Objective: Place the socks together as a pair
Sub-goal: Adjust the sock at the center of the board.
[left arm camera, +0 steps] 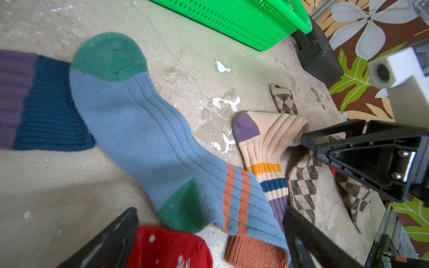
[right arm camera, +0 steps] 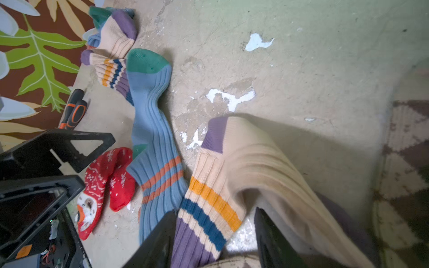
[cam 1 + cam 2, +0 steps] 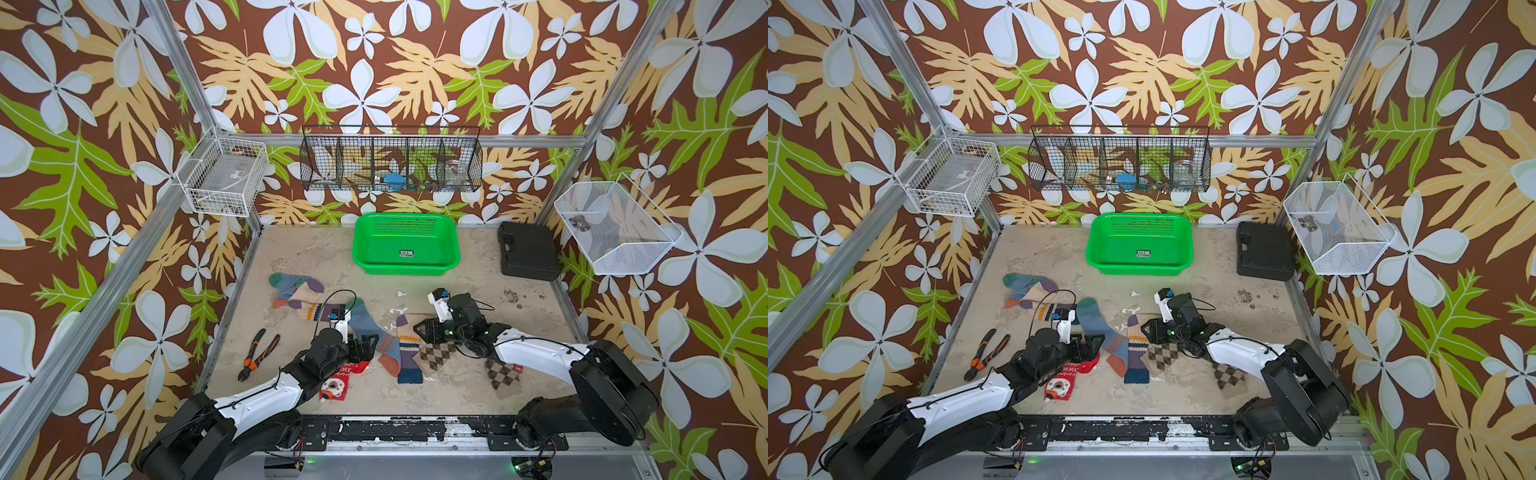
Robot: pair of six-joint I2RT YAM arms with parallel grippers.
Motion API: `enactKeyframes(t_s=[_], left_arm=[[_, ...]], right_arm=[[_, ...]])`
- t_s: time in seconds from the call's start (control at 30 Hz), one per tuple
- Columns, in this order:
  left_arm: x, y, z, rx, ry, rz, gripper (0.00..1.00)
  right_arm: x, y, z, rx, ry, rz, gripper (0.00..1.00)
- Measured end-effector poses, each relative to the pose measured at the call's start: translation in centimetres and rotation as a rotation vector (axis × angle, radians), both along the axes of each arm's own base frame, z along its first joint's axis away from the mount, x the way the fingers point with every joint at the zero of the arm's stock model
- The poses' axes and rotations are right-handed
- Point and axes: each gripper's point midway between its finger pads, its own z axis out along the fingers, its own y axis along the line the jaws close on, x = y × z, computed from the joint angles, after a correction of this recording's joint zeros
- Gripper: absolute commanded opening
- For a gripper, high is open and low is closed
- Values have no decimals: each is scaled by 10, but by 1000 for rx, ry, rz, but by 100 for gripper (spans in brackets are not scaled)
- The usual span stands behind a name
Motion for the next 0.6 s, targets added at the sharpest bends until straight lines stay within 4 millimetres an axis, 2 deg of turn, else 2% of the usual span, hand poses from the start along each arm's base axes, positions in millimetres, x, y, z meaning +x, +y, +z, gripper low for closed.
enactKeyframes(t_s=[0.13, 0.3, 0.4, 0.5, 0.6], left_arm=[[6, -2, -8, -8, 17, 23, 99], [15, 5, -25, 20, 40, 80, 98], [24, 20, -27, 14, 24, 153, 97], [36, 41, -26, -4, 9, 241, 97], [47, 60, -26, -14, 2, 311, 97]], right_arm=[[9, 5, -9, -3, 14, -12, 41], [20, 12, -8, -4, 4, -10, 10], [29, 22, 6, 14, -24, 9, 2], [31, 41, 28, 47, -60, 73, 0], [25, 66, 56, 107, -98, 175, 0]])
